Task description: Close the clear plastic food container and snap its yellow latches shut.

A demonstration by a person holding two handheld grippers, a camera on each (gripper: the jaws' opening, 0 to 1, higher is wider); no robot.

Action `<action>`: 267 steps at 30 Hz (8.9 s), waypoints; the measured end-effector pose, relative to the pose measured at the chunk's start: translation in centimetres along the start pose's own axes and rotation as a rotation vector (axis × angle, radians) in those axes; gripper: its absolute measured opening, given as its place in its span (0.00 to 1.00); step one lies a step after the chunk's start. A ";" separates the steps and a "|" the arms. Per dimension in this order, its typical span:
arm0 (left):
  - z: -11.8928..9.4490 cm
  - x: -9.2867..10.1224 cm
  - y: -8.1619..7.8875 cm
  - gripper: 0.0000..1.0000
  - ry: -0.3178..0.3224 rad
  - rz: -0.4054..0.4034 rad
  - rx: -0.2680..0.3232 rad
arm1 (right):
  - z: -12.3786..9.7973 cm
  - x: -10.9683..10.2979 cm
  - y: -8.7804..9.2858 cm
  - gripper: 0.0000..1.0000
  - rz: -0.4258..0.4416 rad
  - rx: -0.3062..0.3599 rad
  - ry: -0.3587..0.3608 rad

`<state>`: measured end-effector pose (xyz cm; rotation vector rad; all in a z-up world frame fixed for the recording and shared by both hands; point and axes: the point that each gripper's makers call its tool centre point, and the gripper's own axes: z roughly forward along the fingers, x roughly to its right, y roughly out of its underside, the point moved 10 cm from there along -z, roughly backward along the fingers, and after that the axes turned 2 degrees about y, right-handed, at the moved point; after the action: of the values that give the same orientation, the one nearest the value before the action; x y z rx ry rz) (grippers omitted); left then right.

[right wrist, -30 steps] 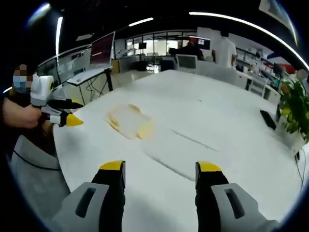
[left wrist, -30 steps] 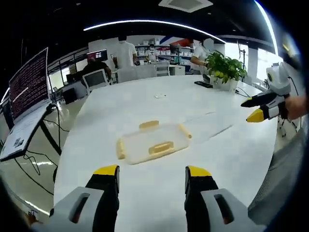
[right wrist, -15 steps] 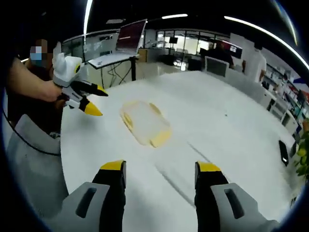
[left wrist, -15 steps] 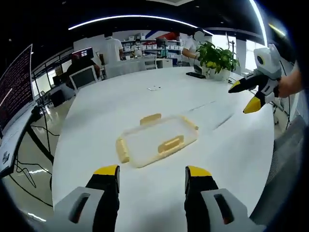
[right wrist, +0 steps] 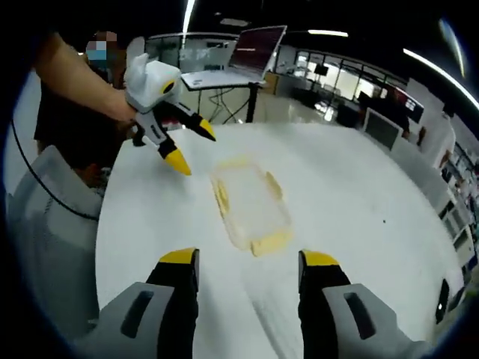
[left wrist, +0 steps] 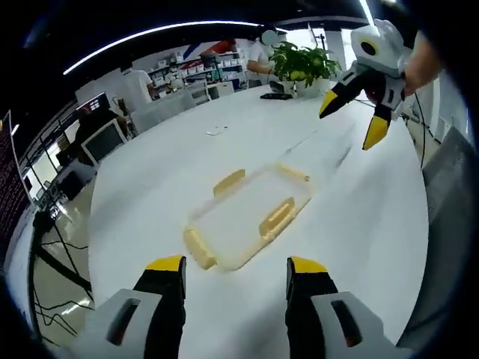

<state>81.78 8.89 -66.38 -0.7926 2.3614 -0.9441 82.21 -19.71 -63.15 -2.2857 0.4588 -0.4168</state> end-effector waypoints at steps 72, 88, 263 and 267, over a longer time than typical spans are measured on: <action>9.0 -8.6 -0.8 0.47 0.633 0.481 -0.205 | 10.8 4.0 0.0 0.50 -0.221 -0.352 -0.283; 9.1 -8.7 -0.6 0.44 0.662 0.471 -0.195 | 11.0 4.4 -0.2 0.45 -0.230 -0.367 -0.313; 12.4 7.1 -19.7 0.36 0.562 0.650 -0.246 | -10.3 13.4 10.2 0.36 -0.292 -0.515 -0.294; 12.0 7.1 -19.8 0.35 0.554 0.640 -0.252 | -10.6 13.2 9.7 0.36 -0.291 -0.495 -0.277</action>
<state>90.59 -13.02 -61.21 0.2096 2.9574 -0.6388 87.43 -38.44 -61.14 -2.8527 0.0892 -0.1251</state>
